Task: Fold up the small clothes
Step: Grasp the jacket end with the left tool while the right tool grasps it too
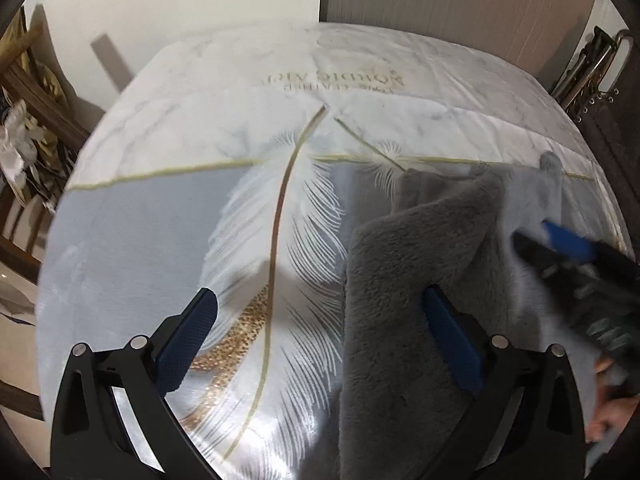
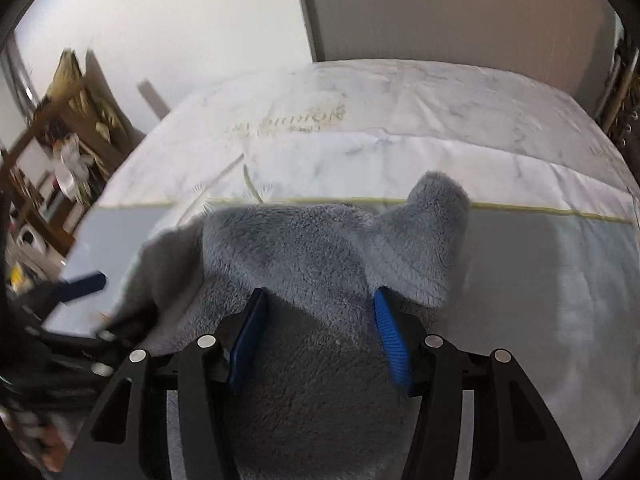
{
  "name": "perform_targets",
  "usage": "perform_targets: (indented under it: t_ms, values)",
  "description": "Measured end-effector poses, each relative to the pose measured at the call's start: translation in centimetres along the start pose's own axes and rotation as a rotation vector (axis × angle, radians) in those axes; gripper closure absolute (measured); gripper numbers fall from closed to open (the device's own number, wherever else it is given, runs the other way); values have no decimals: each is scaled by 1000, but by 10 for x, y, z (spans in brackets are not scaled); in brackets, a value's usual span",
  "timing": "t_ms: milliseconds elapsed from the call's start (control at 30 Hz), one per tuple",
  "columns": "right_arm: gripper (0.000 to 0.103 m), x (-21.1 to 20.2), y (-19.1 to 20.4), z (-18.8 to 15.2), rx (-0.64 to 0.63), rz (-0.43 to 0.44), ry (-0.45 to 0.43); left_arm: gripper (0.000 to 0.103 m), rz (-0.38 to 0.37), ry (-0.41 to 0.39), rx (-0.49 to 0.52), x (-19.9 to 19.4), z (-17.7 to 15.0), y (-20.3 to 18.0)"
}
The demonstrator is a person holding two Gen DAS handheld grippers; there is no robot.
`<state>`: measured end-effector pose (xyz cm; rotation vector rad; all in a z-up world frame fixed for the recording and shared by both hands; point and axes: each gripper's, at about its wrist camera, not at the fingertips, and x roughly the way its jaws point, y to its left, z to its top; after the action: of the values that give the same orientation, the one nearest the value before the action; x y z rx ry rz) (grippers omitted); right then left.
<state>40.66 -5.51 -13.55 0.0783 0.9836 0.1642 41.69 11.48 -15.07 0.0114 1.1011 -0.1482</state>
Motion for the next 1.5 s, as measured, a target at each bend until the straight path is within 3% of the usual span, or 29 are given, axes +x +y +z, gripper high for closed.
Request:
perform_targets:
  t_ms: [200,633,767,933,1100,1233,1433,1500]
  values:
    - [47,-8,-4,-4,20,11,-32,4,65,-60,36,-5,-6,-9]
    - [47,-106,7,-58,39,78,-151,4,49,-136,45,-70,-53,-10]
    - [47,-98,14,-75,21,80,-100,4,41,-111,32,-66,-64,-11]
    - [24,-77,8,-92,34,46,-82,4,56,-53,44,-41,-64,-10]
    - [17,-50,-36,-103,291,295,10,4,94,-73,77,-43,-67,-17]
    - [17,-61,-27,-100,227,233,-17,4,109,-85,93,-45,-67,-20]
    - [18,-98,-7,-94,96,102,-99,4,69,-130,63,-61,-66,-18]
    - [18,-108,-2,-93,57,99,-113,4,0,-161,48,-74,-66,-15]
